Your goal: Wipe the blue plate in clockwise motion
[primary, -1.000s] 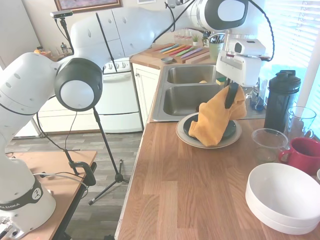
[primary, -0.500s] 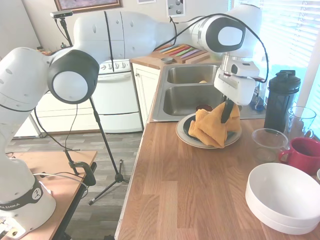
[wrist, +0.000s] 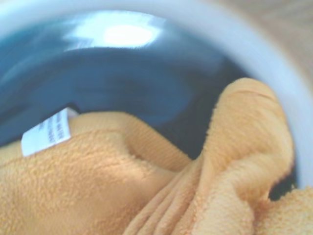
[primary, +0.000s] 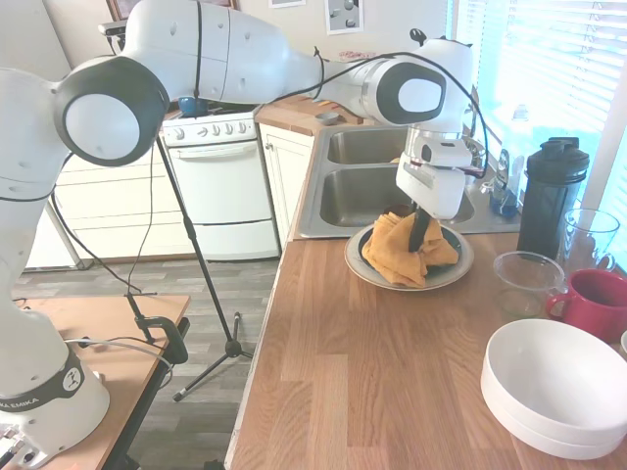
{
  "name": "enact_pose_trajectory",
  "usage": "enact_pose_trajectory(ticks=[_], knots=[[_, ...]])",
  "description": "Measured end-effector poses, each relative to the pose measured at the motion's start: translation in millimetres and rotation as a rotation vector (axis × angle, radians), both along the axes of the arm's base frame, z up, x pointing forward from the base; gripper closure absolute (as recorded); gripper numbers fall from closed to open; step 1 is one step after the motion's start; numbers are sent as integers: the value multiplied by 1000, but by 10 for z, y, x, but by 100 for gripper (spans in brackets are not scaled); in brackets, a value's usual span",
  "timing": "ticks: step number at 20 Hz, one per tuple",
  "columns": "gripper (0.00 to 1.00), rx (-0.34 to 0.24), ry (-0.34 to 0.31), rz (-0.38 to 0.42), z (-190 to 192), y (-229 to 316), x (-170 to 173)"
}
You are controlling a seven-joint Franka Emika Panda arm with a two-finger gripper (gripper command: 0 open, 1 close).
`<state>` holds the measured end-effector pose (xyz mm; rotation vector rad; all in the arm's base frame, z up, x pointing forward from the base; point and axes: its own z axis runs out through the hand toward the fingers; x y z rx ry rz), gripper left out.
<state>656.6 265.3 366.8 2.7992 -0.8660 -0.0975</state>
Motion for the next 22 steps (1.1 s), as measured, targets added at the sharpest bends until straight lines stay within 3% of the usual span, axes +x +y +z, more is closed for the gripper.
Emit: enact_pose_trajectory(ticks=[11,16,22], knots=[[100,3,-46,56,-99,476,-949],[100,31,-78,49,-36,603,-920],[100,71,-99,1,80,530,-602]])
